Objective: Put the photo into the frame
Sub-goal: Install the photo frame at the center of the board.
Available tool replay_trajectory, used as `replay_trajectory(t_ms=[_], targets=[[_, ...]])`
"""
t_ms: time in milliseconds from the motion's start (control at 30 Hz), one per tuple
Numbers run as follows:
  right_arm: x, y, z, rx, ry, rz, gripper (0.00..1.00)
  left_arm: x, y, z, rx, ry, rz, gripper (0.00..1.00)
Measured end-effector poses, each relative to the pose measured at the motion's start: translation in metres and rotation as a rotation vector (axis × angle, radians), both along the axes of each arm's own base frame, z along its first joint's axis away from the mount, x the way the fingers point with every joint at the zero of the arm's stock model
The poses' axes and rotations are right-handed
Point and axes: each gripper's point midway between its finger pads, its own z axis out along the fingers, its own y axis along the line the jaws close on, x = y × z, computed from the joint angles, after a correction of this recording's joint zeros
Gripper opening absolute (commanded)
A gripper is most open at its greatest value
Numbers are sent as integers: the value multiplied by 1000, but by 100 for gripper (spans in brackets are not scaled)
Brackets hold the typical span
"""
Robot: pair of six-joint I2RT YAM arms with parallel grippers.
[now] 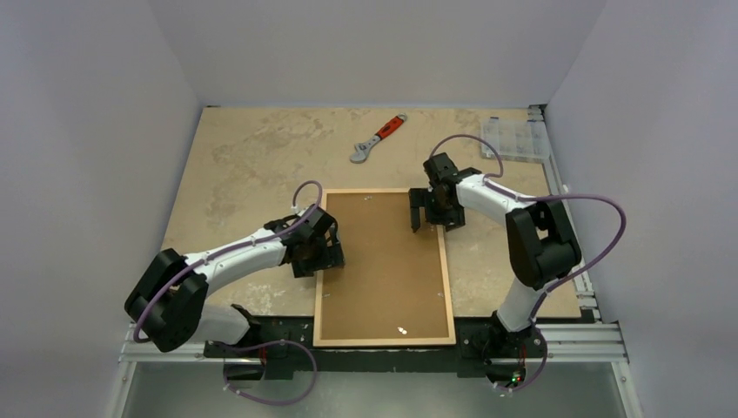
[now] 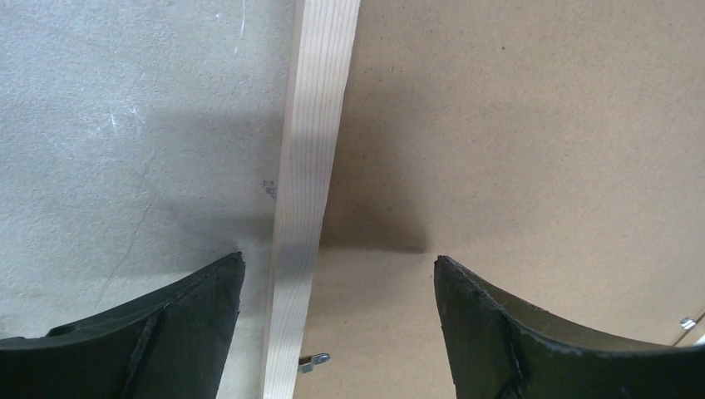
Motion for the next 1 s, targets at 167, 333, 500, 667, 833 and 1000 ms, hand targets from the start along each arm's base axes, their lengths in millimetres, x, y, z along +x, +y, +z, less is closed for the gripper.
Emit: replay_trajectory(t_ms=[167, 333, 500, 667, 833, 1000], targets=[[-5, 4, -9, 3, 24, 22, 84, 5, 0, -1, -24, -8, 12, 82], [-13, 7, -6, 25, 18, 38, 82, 4, 2, 0, -28, -15, 19, 81], [-11, 2, -7, -3, 8, 22, 81, 4, 3, -1, -28, -16, 20, 81], [-7, -10, -9, -55, -3, -12, 76, 4, 3, -1, -27, -16, 20, 81], [-2, -17, -7, -81, -20, -31, 67, 4, 3, -1, -26, -17, 14, 80], [1, -18, -8, -82, -23, -47, 44, 4, 3, -1, -25, -17, 13, 79]])
